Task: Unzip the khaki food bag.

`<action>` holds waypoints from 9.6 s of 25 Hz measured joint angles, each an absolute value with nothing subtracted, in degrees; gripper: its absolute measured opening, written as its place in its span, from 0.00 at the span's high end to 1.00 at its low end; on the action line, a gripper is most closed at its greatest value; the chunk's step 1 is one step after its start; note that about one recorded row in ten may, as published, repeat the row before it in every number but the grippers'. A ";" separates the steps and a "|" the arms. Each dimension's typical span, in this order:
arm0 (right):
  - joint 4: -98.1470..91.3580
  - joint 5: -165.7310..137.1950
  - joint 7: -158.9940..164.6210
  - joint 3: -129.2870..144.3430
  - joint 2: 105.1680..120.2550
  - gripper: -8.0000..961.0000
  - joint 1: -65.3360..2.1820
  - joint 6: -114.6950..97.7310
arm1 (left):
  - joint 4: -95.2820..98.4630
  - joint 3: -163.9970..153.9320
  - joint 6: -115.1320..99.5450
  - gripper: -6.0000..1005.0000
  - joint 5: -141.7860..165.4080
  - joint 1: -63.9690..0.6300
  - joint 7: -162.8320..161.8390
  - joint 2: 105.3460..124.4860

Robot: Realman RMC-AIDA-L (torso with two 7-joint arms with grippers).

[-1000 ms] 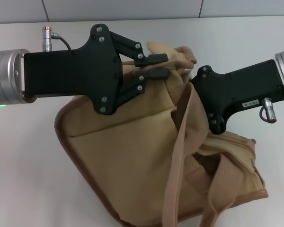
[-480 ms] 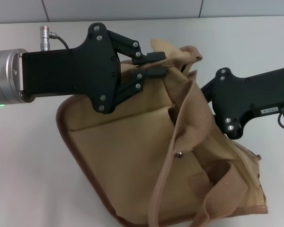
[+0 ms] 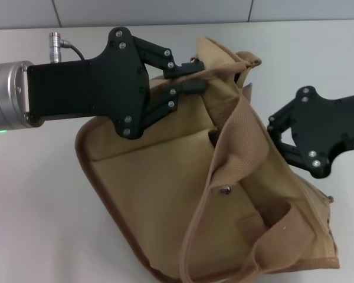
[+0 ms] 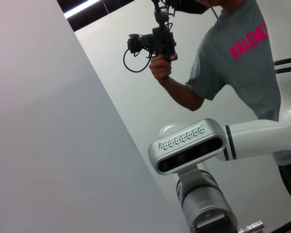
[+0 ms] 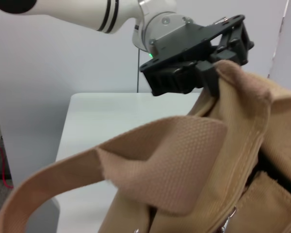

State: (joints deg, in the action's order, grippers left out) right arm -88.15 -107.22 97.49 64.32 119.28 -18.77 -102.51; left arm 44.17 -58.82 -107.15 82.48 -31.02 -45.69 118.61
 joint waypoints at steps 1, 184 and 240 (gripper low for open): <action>-88.23 -107.33 97.54 63.52 119.26 0.98 -18.50 -103.64 | 44.10 -58.80 -106.97 0.95 82.24 -31.02 -45.70 118.62; -53.76 -86.28 76.06 49.68 119.09 0.73 -17.01 -82.27 | 23.64 -54.41 -107.73 0.36 81.53 -14.46 -37.43 118.04; -37.54 -112.38 62.27 35.77 119.26 0.12 -19.85 -109.19 | 23.79 -60.38 -98.70 0.22 84.73 -16.78 -41.66 116.17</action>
State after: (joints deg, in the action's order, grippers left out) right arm -37.54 -112.38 62.27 35.77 119.26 -19.85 -109.19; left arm 23.79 -60.38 -98.70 84.73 -16.78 -41.66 116.17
